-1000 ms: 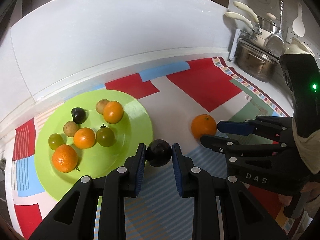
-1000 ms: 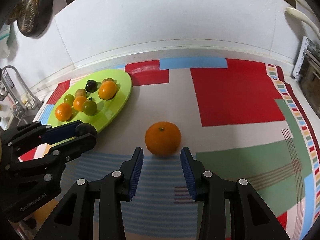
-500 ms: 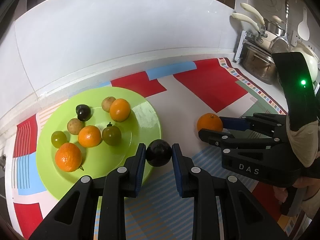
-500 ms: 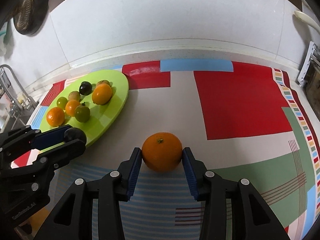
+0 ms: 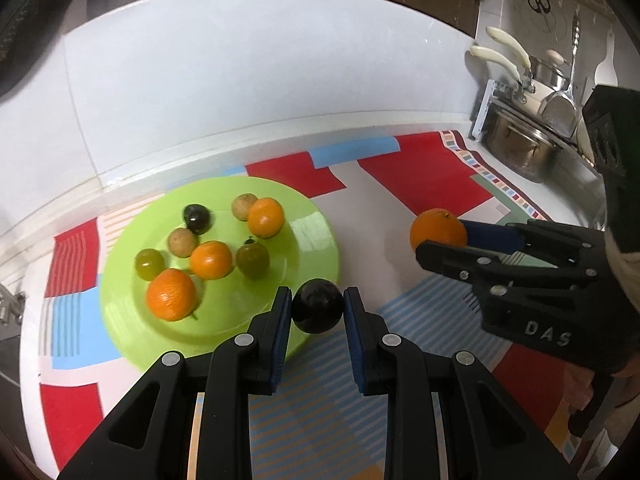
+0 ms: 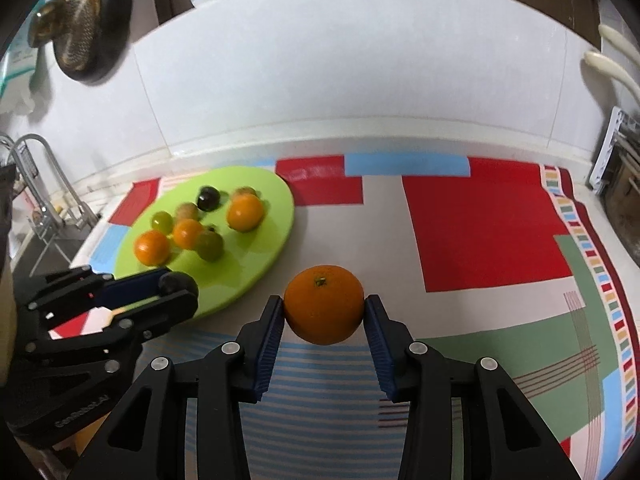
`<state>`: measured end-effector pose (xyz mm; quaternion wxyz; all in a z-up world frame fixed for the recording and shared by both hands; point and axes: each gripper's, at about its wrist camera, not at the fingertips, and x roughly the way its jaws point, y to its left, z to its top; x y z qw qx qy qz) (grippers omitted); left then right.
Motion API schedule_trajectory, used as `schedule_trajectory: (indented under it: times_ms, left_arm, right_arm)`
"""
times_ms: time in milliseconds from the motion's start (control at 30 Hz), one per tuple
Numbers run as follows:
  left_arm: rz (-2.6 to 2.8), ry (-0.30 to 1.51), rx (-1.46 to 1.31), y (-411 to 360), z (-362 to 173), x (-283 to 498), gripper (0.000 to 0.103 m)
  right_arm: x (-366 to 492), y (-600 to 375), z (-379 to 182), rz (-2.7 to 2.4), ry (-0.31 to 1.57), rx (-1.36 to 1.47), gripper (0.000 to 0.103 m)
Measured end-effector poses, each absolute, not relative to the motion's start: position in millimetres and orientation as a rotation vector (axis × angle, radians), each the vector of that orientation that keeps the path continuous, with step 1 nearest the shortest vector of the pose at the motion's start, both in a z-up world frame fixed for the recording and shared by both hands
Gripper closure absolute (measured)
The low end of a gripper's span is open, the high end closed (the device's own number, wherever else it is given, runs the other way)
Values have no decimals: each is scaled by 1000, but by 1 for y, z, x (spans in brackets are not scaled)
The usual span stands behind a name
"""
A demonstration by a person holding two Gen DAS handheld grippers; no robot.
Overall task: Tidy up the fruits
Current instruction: 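Carry the plum in the left tool over the plate while the right tool carries the orange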
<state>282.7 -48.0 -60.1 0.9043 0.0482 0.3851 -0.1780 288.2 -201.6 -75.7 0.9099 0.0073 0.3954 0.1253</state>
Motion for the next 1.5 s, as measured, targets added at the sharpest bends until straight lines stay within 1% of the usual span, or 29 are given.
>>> schedule_trajectory:
  times_ms: [333, 633, 1200, 1500]
  left_arm:
    - [-300, 750, 68, -18, -39, 255, 76]
    - [-234, 706, 52, 7, -21, 249, 76]
    - [-161, 658, 58, 32, -15, 280, 76]
    - [-153, 668, 45, 37, -23, 305, 76]
  right_arm:
    - [265, -176, -44, 319, 740, -3, 61]
    - [261, -150, -28, 387, 696, -27, 61]
    - [294, -121, -23, 442, 665, -35, 61]
    - [318, -113, -29, 452, 671, -31, 61]
